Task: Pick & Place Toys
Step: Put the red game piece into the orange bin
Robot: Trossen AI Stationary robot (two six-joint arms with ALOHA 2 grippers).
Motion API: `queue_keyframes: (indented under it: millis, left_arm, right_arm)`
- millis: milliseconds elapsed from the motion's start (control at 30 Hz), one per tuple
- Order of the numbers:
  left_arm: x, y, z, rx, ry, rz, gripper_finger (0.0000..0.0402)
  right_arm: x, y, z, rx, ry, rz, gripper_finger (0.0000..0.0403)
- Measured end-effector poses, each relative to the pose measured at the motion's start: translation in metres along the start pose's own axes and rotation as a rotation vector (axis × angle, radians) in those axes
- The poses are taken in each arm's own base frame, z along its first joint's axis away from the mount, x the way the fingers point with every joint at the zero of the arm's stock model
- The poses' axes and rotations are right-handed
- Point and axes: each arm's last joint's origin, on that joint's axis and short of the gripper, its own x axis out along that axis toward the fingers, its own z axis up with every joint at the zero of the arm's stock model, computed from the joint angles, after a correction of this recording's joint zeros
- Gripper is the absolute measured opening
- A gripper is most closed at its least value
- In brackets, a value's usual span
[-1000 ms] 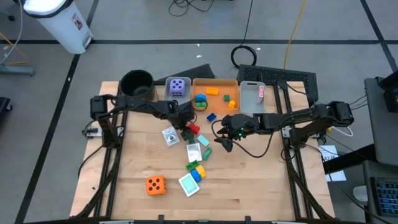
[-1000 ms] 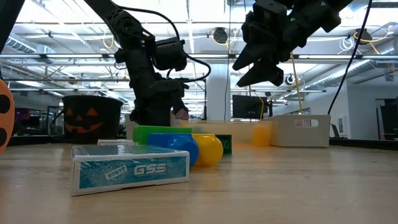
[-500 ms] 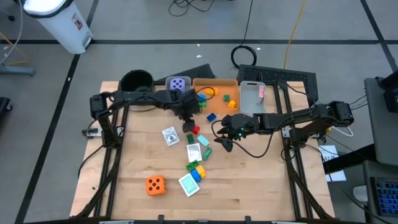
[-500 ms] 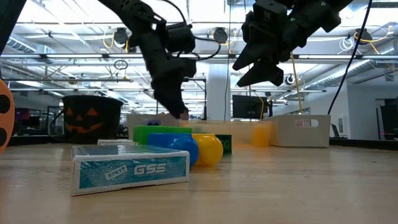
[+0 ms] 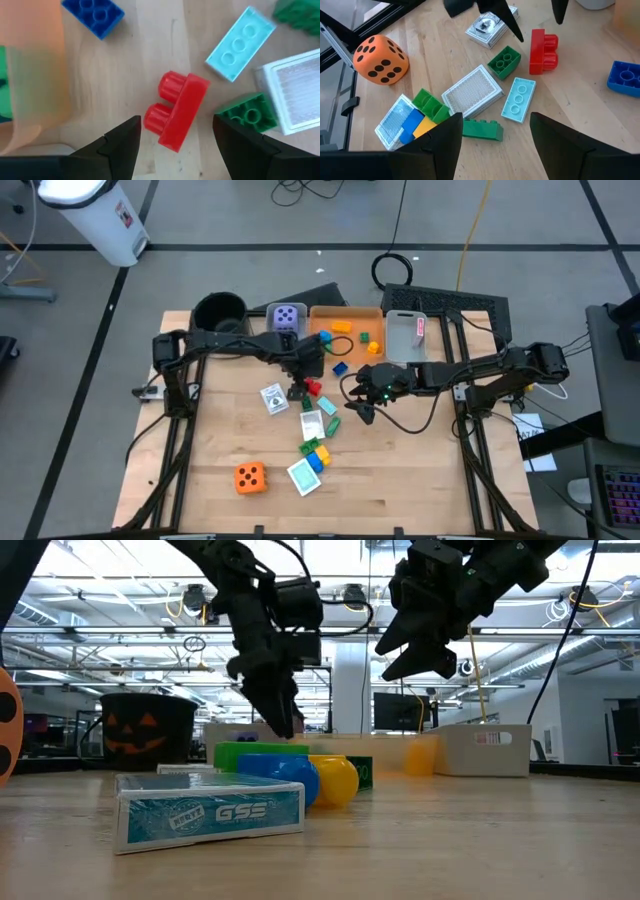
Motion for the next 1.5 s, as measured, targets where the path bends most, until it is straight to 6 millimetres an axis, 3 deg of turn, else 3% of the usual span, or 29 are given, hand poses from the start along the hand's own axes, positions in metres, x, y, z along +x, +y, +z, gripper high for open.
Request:
queue_keyframes:
  millis: [300, 1100, 1500]
  left_arm:
    - [0.019, 0.001, -0.004, -0.008, 0.062, -0.008, 0.0255]
    - [0.02, 0.009, -0.004, 0.043, 0.035, 0.017, 0.0255]
    - [0.035, 0.009, -0.004, 0.016, 0.046, 0.005, 0.0255]
  right_arm:
    - [0.0, -0.001, -0.002, 0.001, 0.021, -0.012, 0.0222]
    - [0.0, -0.001, -0.002, 0.001, 0.019, -0.012, 0.0222]
    - [0.0, -0.001, -0.002, 0.002, 0.02, -0.013, 0.0222]
